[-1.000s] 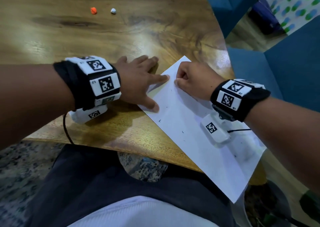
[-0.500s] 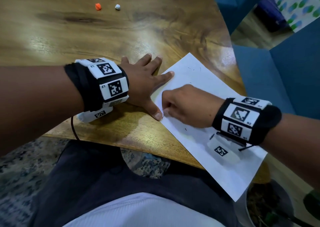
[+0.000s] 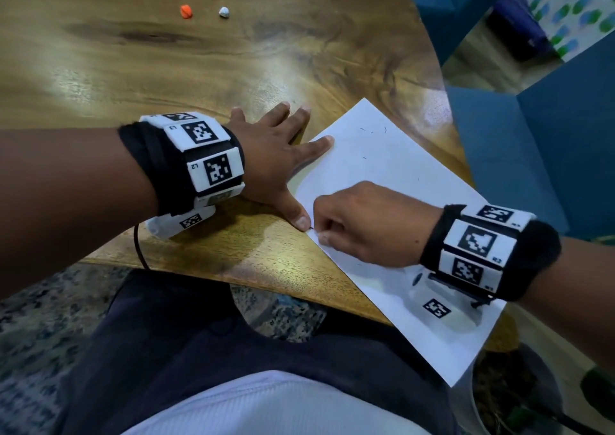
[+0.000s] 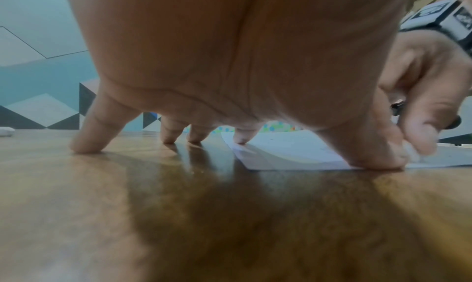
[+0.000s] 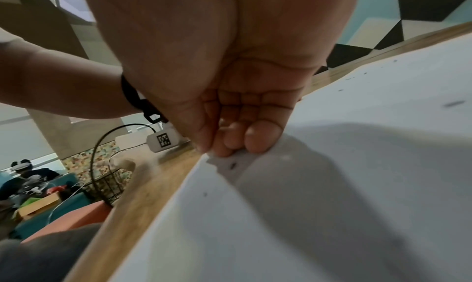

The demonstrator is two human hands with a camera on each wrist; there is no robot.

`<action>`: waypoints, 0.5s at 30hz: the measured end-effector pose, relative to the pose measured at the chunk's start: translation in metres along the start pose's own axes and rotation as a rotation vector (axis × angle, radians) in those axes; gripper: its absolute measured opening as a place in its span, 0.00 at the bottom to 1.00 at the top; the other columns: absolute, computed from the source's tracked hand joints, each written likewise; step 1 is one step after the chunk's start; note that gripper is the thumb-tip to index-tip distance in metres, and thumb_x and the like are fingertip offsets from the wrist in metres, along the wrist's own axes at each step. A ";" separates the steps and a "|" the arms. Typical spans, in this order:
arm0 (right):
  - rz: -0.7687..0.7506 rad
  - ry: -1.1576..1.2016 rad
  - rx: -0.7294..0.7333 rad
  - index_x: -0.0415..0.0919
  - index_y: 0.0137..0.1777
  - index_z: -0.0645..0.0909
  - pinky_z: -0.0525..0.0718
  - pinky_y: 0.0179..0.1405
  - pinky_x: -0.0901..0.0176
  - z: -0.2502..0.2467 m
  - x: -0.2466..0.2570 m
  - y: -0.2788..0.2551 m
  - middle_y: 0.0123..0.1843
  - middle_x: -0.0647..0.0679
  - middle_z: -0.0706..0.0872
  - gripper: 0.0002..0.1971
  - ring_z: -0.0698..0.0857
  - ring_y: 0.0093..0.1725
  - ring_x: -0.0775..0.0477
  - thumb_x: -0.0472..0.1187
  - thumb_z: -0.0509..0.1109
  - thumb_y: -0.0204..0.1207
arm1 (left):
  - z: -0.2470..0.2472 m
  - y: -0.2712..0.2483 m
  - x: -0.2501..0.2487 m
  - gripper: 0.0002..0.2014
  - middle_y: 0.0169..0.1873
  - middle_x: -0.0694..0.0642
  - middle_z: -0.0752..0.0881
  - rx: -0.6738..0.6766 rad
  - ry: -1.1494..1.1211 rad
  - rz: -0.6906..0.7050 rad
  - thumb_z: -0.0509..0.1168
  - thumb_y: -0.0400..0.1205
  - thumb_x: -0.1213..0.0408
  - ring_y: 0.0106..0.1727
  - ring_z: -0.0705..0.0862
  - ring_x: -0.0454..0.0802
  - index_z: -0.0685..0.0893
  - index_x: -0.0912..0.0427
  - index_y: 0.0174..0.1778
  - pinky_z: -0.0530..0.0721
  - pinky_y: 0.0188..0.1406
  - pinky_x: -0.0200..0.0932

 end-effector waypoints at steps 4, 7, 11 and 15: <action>0.194 0.033 -0.131 0.45 0.50 0.81 0.83 0.49 0.49 -0.014 -0.029 0.018 0.44 0.49 0.88 0.07 0.84 0.46 0.45 0.48 0.67 0.80 | 0.000 -0.001 0.000 0.68 0.88 0.53 0.30 -0.007 -0.021 -0.002 0.59 0.54 0.11 0.89 0.34 0.59 0.32 0.32 0.85 0.57 0.76 0.85; 0.395 0.086 -0.237 0.47 0.47 0.82 0.83 0.50 0.53 -0.034 -0.061 0.033 0.46 0.51 0.87 0.06 0.84 0.49 0.46 0.48 0.69 0.78 | 0.000 -0.002 -0.002 0.68 0.89 0.53 0.31 -0.006 -0.038 -0.013 0.61 0.55 0.12 0.89 0.34 0.58 0.34 0.32 0.86 0.55 0.78 0.84; 0.468 0.115 -0.293 0.39 0.46 0.84 0.81 0.47 0.54 -0.047 -0.077 0.039 0.46 0.48 0.88 0.08 0.84 0.49 0.44 0.44 0.70 0.78 | -0.007 -0.012 -0.009 0.61 0.89 0.54 0.39 -0.044 -0.014 0.039 0.64 0.63 0.17 0.90 0.41 0.57 0.45 0.35 0.88 0.57 0.81 0.75; 0.500 0.111 -0.293 0.41 0.47 0.83 0.83 0.48 0.51 -0.044 -0.078 0.038 0.44 0.49 0.86 0.07 0.84 0.49 0.44 0.45 0.69 0.79 | -0.001 -0.036 -0.027 0.37 0.81 0.55 0.63 -0.236 0.036 0.216 0.64 0.76 0.31 0.81 0.66 0.57 0.69 0.41 0.80 0.72 0.74 0.60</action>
Point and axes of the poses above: each hand's wrist, its own y-axis towards the middle knuckle, its own z-axis out of the palm, x = y × z, the point moved 2 cm from there along y, towards the middle knuckle
